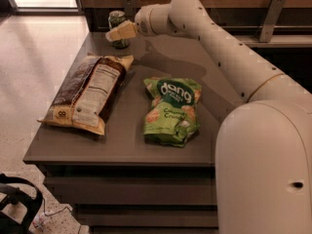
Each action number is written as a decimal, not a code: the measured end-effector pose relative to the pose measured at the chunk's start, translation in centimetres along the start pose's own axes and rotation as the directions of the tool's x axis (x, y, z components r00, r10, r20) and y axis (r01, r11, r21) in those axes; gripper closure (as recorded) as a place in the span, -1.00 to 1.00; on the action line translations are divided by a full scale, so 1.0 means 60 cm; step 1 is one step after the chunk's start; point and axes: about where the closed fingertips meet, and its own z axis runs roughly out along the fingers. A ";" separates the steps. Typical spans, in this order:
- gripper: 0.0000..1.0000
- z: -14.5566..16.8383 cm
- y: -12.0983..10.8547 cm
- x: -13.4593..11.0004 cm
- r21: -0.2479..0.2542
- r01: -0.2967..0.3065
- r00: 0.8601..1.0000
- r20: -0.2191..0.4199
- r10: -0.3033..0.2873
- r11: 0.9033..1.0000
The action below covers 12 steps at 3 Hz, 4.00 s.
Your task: Knock green can over
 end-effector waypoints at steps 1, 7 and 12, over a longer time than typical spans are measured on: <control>-1.00 0.028 0.004 0.007 -0.022 -0.010 1.000 -0.002 0.010 1.000; -0.66 0.115 -0.002 0.012 -0.039 -0.079 0.993 0.083 0.082 0.996; 1.00 0.132 0.015 0.016 -0.058 -0.081 0.994 0.075 0.085 0.995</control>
Offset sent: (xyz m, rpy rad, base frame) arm 0.0242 0.0294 -0.0164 0.0555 0.0363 0.0346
